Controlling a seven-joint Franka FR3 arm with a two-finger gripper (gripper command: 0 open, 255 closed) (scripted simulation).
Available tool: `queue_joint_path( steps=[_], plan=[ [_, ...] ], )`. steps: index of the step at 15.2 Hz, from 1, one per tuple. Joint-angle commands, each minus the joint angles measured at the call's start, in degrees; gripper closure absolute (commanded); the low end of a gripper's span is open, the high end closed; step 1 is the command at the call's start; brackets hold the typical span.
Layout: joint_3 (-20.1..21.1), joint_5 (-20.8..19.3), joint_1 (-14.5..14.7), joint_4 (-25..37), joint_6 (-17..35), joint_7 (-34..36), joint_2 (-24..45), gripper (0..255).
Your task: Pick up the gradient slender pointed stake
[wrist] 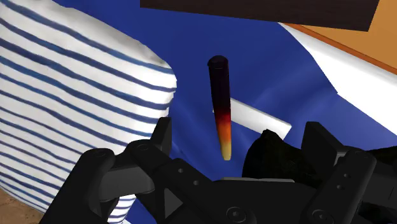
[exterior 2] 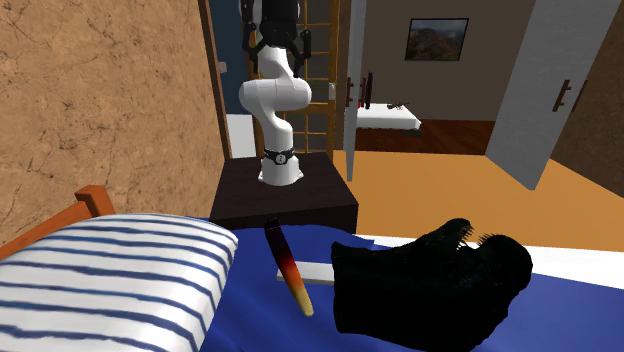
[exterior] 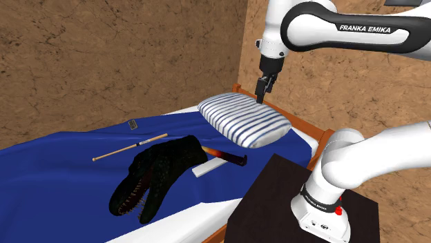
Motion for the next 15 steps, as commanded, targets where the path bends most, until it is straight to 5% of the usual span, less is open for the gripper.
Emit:
queue_joint_path(
  steps=[1, 15],
  plan=[
    [0.0, 0.0, 0.0, 0.0, 0.0, 0.0, 0.0, 0],
    [-3.31, -0.26, -0.07, -11.33, 28.49, -2.27, 18.64, 0]
  ],
)
